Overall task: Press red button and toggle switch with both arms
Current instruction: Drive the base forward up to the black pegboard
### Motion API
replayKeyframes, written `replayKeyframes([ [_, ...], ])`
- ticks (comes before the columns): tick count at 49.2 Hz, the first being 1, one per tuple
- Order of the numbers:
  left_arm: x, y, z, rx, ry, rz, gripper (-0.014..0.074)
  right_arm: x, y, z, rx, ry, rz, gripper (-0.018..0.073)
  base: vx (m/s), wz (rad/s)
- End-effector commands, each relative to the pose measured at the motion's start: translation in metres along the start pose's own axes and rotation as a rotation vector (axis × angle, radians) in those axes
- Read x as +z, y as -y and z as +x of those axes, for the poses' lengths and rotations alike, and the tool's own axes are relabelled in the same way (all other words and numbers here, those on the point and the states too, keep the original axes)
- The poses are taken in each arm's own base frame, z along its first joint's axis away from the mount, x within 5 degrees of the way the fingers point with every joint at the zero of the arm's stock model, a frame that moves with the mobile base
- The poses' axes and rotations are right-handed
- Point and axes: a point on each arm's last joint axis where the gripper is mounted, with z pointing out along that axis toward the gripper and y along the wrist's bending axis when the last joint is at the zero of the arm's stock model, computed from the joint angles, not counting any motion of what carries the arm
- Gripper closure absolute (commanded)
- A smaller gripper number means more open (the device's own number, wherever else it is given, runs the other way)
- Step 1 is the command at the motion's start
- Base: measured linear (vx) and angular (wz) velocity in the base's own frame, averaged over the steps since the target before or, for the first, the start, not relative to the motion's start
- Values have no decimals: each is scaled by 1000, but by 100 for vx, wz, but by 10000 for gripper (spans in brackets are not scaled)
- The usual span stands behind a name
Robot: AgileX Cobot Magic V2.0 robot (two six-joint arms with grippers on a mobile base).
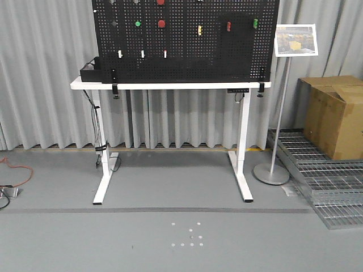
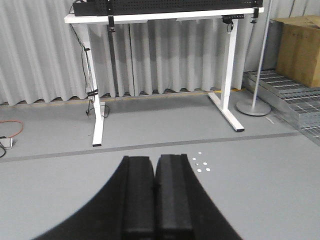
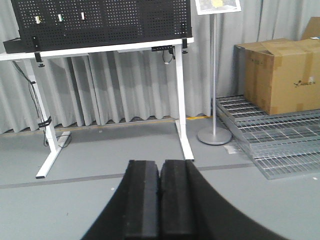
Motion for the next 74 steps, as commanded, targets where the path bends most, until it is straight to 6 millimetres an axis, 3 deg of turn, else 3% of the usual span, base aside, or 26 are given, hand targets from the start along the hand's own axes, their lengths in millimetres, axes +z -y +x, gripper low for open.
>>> replayKeyframes([
  [1,1,-1,4,-6,61,-8,595,-1,0,-4,-15,84,0,562,28,7],
  [74,1,-1,4,-7,58,-7,595,-1,0,-4,-15,84,0,562,46,-5],
])
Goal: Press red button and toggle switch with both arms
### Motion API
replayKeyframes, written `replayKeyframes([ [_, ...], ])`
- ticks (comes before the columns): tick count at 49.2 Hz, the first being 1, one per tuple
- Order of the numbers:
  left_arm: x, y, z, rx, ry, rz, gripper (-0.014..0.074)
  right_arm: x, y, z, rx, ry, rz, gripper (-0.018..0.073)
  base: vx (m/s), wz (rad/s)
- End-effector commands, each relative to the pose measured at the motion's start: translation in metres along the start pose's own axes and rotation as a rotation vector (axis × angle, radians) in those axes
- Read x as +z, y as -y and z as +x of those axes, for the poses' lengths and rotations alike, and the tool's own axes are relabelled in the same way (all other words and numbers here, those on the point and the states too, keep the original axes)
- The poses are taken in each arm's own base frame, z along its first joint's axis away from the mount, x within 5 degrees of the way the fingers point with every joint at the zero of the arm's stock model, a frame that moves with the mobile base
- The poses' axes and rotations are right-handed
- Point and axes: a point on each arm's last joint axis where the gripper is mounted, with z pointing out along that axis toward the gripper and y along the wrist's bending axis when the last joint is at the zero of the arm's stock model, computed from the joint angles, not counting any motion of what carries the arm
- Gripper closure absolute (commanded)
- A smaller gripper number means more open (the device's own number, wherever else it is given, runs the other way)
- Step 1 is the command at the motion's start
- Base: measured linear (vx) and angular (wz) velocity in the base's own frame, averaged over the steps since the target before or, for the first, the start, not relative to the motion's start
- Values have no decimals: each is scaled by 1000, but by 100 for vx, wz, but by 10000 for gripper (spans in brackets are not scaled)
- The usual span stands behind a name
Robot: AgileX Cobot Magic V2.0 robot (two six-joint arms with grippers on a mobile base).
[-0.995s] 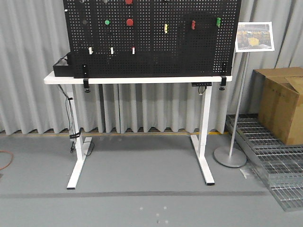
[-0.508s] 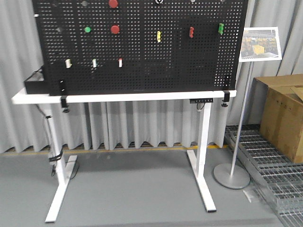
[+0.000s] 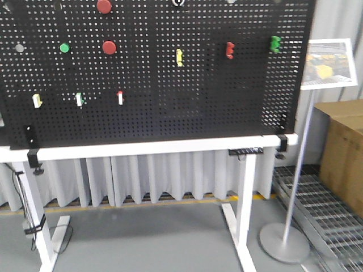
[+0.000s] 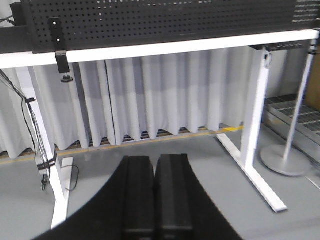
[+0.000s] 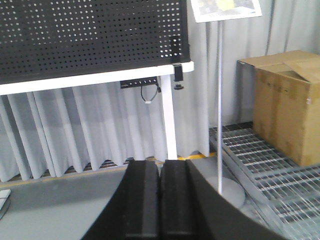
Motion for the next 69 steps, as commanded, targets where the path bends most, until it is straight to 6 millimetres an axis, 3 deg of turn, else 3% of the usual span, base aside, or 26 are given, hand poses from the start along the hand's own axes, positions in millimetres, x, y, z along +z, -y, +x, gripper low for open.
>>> replayKeyframes([
  [1,1,-1,4,-7,60,-7,595,-1,0,-4,-15,85,0,562,50,11],
  [41,1,-1,4,-8,60,-7,595,-1,0,-4,-15,85,0,562,46,12],
  [69,1,-1,3,-6,61,-7,595,-1,-1,-4,-15,84,-12,562,10,-3],
])
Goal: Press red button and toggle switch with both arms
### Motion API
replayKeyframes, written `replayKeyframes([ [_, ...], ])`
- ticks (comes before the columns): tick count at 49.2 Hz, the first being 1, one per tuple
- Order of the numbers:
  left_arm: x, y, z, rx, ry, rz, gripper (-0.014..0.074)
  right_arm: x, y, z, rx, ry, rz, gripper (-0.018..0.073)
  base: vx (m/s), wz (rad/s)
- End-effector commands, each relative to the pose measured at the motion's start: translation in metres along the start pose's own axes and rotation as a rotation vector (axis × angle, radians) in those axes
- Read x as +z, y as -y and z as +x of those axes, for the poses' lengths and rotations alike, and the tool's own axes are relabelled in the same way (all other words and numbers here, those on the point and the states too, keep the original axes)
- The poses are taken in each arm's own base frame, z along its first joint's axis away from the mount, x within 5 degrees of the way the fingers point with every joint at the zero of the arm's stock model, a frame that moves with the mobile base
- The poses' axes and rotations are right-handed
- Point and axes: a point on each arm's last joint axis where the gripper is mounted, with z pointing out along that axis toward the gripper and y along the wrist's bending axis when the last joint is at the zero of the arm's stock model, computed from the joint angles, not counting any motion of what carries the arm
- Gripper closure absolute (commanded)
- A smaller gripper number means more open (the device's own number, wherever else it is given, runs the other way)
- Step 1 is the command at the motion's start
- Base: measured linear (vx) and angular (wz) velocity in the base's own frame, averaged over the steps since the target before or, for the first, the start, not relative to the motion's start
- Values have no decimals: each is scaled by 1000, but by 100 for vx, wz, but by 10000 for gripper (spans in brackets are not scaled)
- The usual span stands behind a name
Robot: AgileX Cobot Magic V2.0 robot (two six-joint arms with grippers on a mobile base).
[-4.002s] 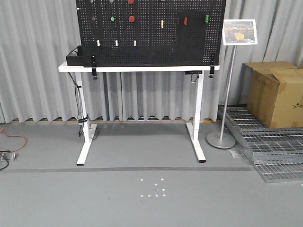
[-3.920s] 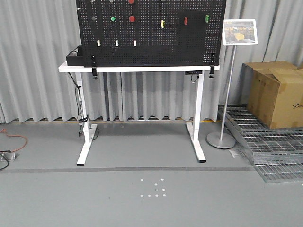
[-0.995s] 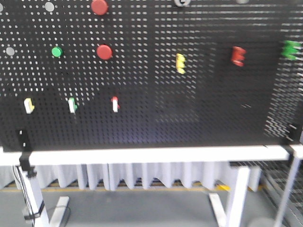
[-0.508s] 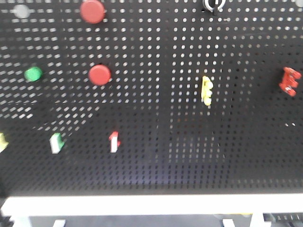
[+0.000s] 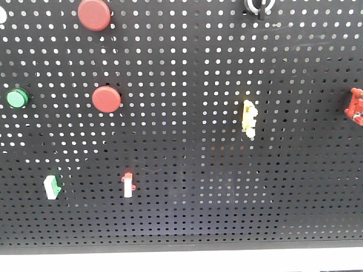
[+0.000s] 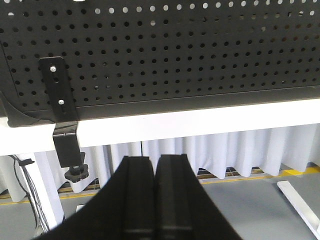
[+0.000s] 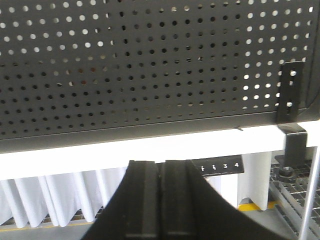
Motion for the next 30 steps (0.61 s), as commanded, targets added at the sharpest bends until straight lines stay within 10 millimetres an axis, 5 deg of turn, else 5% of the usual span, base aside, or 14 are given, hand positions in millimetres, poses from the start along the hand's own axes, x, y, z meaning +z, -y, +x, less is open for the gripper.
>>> replayKeyframes([
  [1,1,-1,3,-5,62,-8,595,-1,0,-4,-15,83,-5,562,0,0],
  [25,0,-2,-3,0,128,-16,595,-2,-1,-12,-15,162,-10,562,0,0],
  [30,-2,-3,-15,-180,228,-9,595,-5,-2,-27,43,300,-24,562,0,0],
])
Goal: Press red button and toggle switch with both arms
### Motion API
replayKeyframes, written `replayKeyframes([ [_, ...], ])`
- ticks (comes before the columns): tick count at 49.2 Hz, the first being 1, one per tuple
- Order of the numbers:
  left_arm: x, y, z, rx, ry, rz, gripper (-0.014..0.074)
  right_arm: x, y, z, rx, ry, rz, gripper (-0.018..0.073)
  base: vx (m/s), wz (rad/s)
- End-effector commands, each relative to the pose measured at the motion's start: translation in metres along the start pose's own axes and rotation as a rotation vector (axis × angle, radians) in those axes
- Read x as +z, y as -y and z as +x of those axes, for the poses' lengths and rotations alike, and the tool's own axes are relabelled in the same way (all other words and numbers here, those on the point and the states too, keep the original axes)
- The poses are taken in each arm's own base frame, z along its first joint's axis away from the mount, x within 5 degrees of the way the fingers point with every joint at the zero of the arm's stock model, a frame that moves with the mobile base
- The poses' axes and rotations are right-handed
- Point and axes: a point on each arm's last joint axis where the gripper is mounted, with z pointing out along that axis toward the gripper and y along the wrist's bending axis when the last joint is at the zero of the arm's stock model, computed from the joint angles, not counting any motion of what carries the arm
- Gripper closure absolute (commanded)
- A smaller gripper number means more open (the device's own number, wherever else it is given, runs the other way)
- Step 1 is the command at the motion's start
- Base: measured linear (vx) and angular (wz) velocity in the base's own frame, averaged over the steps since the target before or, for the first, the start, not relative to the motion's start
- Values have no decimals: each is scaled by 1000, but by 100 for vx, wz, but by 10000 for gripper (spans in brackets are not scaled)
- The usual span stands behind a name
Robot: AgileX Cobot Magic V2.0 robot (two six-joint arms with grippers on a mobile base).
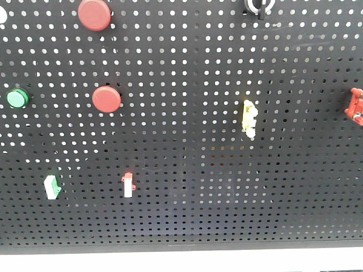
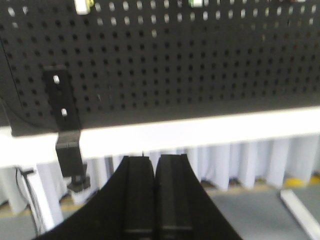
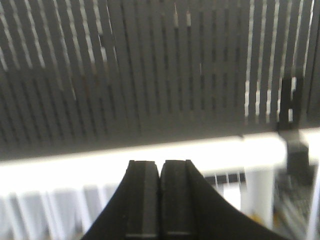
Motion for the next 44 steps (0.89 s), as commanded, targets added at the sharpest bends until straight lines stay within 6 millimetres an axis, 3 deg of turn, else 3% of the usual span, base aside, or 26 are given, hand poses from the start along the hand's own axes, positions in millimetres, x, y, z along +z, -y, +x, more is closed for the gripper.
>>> replayKeyframes([
  [1,-2,-2,-10,-186,172,-4,595,-3,-2,-22,35,218,-20,562,0,0],
  [9,-9,-1,-47,-226,262,10,595,-10,-6,-72,0,270,-23,562,0,0],
  [13,-11,-1,-84,-176,311,9,595,-9,-9,-105,-25,271,-20,562,0,0],
  [16,-12,0,-120,-131,350,6,595,-5,-12,-143,-62,288,-15,562,0,0],
  [22,9,1,-184,-74,335,3,595,17,-17,-203,-70,311,-15,562,0,0],
  [29,38,4,-248,-42,296,19,595,50,-21,-253,-61,332,-18,562,0,0],
  [35,61,5,-283,-42,303,23,595,73,-22,-271,-24,322,-23,562,0,0],
  [44,79,6,-298,-101,291,45,595,93,-22,-271,70,279,-34,562,0,0],
])
